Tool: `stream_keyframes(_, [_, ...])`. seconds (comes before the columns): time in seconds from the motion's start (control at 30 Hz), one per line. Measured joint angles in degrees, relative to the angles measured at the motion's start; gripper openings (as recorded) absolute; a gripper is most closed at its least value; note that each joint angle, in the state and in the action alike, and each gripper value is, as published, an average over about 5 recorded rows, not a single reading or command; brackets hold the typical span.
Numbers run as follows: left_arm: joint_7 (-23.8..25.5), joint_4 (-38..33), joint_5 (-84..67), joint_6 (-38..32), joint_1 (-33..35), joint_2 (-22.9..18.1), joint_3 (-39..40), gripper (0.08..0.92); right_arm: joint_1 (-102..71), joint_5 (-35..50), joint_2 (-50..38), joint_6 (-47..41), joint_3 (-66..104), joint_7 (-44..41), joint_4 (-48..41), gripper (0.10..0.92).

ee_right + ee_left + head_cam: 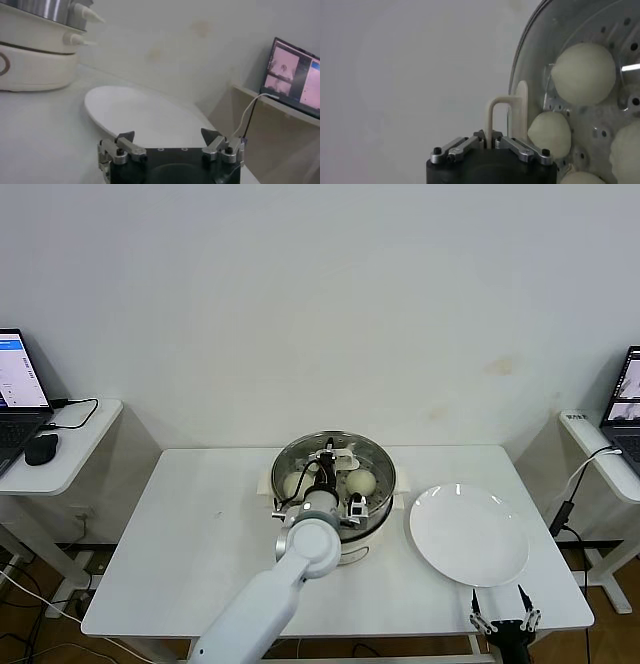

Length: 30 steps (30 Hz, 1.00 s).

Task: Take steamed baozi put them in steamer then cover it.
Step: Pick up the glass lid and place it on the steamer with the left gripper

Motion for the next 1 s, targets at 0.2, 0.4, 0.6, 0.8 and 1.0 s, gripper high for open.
stream_keyframes(0.2, [-0.80, -0.79, -0.51, 0.10, 0.50, 0.38, -0.15, 0.286, -0.10, -0.25, 0.02, 0.10, -0.17, -0.02, 0.00, 0.823])
stream_keyframes(0.4, [-1.37, -2.20, -1.06, 0.51, 1.37, 0.91, -0.38, 0.460, -0.32, -0.48, 0.04, 0.23, -0.30, -0.05, 0.08, 0.822])
stream_keyframes(0.6, [-1.92, -5.86, -2.09, 0.84, 3.18, 2.15, -0.39, 0.633, -0.59, -0.70, 0.09, 0.34, -0.29, -0.06, 0.31, 0.823])
stream_keyframes(0.8, [-3.19, -12.35, -4.72, 0.79, 6.84, 4.57, -1.31, 0.790, -0.86, -0.80, 0.08, 0.55, -0.27, -0.06, 0.30, 0.823])
stream_keyframes(1.0, [-6.83, -21.52, -13.66, -0.09, 13.77, 8.48, -4.37, 0.822, -0.98, -0.76, -0.16, 0.61, -0.30, -0.12, 0.17, 0.823])
